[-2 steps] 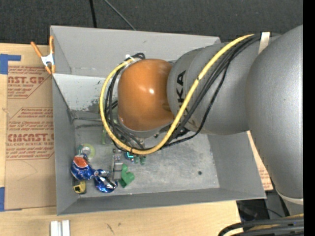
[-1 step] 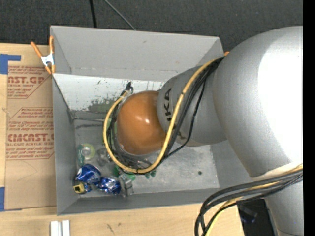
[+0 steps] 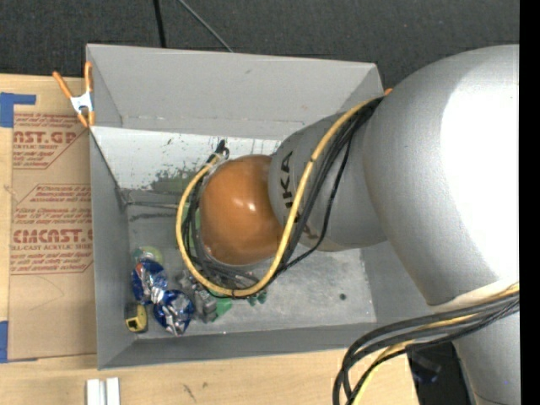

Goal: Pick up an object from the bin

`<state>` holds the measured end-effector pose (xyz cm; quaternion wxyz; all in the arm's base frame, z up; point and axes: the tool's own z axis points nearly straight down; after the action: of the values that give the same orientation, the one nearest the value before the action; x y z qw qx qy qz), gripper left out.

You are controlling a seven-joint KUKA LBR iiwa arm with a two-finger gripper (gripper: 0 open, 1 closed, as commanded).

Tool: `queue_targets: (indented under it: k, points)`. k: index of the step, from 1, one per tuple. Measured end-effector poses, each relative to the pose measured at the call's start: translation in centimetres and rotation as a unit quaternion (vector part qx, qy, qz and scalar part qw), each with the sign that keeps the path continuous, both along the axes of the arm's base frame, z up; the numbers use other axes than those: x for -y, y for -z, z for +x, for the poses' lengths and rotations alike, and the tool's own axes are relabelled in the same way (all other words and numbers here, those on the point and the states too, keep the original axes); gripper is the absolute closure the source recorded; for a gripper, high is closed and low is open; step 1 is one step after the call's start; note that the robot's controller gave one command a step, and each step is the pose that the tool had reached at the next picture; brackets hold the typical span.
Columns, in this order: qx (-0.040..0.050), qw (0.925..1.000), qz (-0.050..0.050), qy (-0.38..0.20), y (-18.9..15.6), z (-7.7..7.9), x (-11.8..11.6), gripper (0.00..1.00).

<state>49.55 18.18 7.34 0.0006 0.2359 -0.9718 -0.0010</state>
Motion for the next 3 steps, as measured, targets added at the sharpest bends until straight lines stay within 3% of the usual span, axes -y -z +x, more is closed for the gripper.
queue_targets:
  k: [1,2,3]
  points:
    - [0.0045,0.9996,0.001,-0.026,-9.6,-1.5,-0.3,1.00]
    - [0.0011,0.9997,0.000,-0.026,-9.2,-1.6,-0.3,0.00]
    - [-0.0015,0.9990,-0.002,-0.045,-0.1,2.3,6.0,0.00]
